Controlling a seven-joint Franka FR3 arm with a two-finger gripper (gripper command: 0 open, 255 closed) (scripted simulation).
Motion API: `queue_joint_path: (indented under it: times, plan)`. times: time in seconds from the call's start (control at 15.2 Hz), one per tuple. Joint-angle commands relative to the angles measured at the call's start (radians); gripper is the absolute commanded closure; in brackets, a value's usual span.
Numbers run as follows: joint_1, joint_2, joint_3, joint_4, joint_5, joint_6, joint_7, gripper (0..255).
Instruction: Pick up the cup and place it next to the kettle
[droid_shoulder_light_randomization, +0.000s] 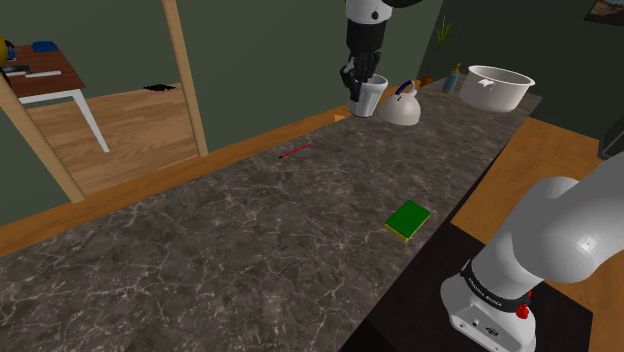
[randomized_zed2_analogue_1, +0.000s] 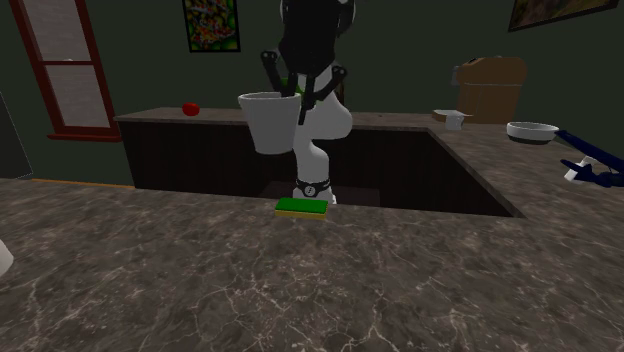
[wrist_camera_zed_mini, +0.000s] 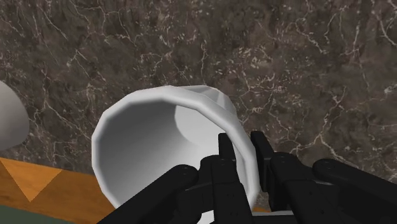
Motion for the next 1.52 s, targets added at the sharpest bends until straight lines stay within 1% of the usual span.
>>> queue_joint_path:
  times: [0.0,0.33,0.73,1.12,1.45]
  plan:
    - [-0.009,-0.011,-0.017,-0.001,-0.004,-0.006,-0.027,255]
    - [-0.052,-0.056,-0.103,-0.048,-0.028,0.019,-0.146,255]
    - [-0.105,-0.073,-0.208,-0.069,-0.062,0.051,-0.289,255]
    - [-0.155,-0.052,-0.316,-0.05,-0.089,0.084,-0.433,255]
    - [-0.193,-0.004,-0.407,-0.003,-0.097,0.113,-0.558,255]
